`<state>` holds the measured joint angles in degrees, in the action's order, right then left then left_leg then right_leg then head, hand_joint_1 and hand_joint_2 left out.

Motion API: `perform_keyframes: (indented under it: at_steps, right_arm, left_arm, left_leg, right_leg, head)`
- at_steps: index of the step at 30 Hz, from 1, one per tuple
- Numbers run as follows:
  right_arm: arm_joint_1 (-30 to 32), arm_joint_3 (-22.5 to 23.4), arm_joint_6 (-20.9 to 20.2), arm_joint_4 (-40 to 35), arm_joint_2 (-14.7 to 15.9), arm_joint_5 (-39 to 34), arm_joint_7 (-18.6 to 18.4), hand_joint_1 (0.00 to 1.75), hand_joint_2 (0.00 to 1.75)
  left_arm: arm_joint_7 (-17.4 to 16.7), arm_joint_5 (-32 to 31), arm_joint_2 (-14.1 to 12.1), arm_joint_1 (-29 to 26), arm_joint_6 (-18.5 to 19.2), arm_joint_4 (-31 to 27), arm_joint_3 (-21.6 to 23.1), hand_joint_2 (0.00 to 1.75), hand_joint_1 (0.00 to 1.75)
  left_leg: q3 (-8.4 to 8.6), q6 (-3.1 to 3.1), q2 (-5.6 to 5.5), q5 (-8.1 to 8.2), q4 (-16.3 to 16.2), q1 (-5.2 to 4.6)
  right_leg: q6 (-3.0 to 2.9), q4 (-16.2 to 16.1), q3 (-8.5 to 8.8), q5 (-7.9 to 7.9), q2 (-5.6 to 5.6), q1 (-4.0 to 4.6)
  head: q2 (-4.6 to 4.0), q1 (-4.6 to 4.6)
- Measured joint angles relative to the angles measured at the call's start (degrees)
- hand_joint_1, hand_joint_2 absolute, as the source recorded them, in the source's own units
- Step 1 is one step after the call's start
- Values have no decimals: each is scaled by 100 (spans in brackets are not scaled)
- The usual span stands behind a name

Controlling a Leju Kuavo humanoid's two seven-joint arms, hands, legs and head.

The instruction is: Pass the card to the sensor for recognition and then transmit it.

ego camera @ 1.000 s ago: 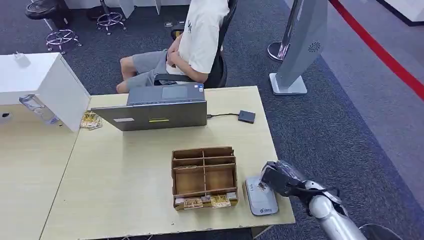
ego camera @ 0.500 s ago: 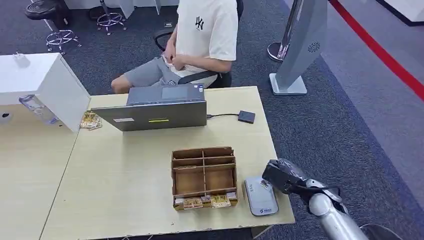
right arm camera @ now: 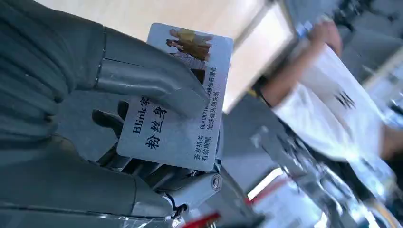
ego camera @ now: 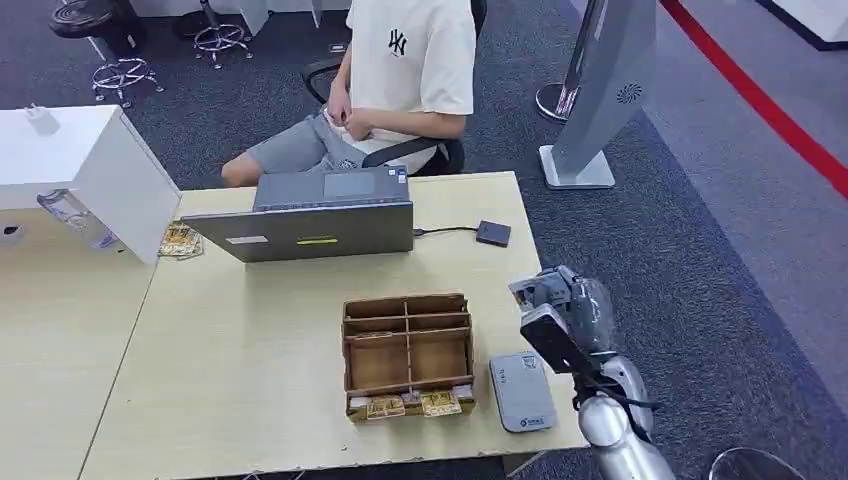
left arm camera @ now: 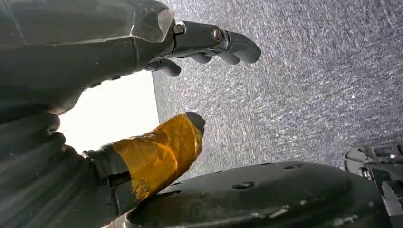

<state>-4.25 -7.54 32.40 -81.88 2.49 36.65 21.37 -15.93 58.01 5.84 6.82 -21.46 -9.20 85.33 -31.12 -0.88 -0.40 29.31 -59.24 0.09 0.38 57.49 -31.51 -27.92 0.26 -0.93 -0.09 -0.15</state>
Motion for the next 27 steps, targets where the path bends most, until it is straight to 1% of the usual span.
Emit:
perform_keyframes:
  at_steps: [2,6,10,12,16,21,24,27]
  right_arm:
    - [142,7,266,-449,-184,143,152,175,175]
    - [267,-4,648,-1024,-460,553,417,175,175]
    - [265,-35,716,-1305,-747,1027,665,175,175]
    - [238,-39,718,-1374,-904,1377,852,175,175]
    - [52,-33,718,-1361,-1261,2185,1279,175,175]
    - [-359,-17,718,-1076,-1636,3038,1511,175,175]
    - [-693,-15,718,-806,-1790,3553,1458,175,175]
    - [-1129,-15,718,-447,-1910,4030,1239,175,175]
  left_arm:
    - [0,-48,4,1,0,0,15,175,0]
    - [0,-107,7,5,0,0,77,175,0]
    - [-15,-201,7,19,46,0,170,175,0]
    - [-15,-295,7,24,66,0,199,175,0]
    - [-39,-531,4,39,114,2,240,175,0]
    - [-101,-799,-2,57,199,11,256,175,0]
    - [-138,-982,-4,67,238,24,260,175,0]
    - [-149,-1132,-7,79,291,31,282,175,0]
  left_leg:
    - [-5,0,0,0,0,1]
    - [-7,-1,2,0,0,1]
    - [-7,-1,4,0,0,0]
    - [-6,0,4,-1,0,0]
    - [-4,1,4,-1,0,0]
    - [-6,1,4,-2,0,1]
    - [-6,3,4,-4,0,2]
    - [-6,-1,4,-7,0,2]
  right_leg:
    - [-1,0,-3,-1,0,-1]
    - [-1,0,-4,-1,0,-3]
    - [1,0,-4,1,0,-3]
    - [1,0,-3,2,1,-3]
    - [-1,1,-4,3,2,0]
    - [-1,3,-4,3,4,0]
    - [-2,3,-4,4,4,-1]
    - [-2,3,-4,6,4,-2]
  head:
    - [0,2]
    - [0,2]
    - [0,2]
    - [0,0]
    - [0,0]
    - [0,0]
    - [0,0]
    - [0,2]
